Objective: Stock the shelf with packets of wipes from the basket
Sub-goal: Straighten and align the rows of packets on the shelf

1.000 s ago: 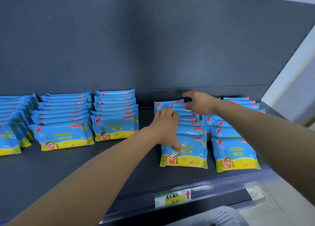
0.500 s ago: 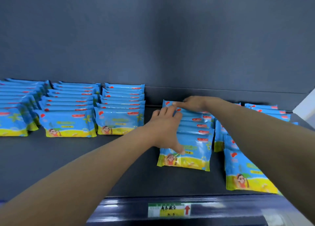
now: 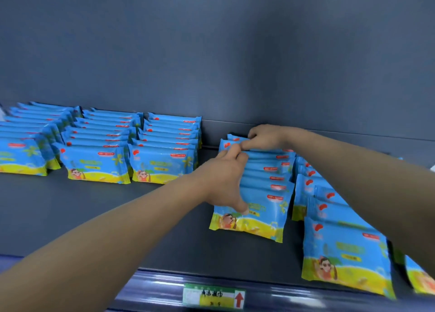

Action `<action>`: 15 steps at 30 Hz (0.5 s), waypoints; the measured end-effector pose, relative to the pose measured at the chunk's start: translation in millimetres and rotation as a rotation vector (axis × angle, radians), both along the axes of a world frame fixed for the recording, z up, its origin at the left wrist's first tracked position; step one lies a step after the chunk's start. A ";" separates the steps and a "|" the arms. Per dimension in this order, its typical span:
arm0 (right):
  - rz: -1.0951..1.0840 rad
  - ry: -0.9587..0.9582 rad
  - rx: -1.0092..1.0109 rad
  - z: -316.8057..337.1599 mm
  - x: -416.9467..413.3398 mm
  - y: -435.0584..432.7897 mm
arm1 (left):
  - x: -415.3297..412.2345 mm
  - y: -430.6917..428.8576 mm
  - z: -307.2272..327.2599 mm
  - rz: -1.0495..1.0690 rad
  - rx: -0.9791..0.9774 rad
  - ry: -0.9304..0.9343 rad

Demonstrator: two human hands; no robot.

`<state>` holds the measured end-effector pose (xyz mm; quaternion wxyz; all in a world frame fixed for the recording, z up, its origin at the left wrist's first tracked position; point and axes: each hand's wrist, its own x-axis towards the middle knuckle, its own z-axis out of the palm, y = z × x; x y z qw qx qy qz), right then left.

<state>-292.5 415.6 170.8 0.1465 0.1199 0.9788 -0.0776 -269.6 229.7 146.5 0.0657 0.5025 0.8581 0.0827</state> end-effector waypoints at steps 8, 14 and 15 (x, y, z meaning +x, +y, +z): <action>0.005 0.320 -0.166 10.0 -1.1 -12.0 | -18.2 -5.0 1.2 0.163 0.042 0.289; -0.379 0.473 -0.226 -1.5 15.1 0.8 | -26.1 -2.3 2.8 0.140 0.007 0.432; -0.433 0.474 -0.341 -4.7 19.4 1.9 | -27.3 -2.6 2.9 0.138 0.009 0.419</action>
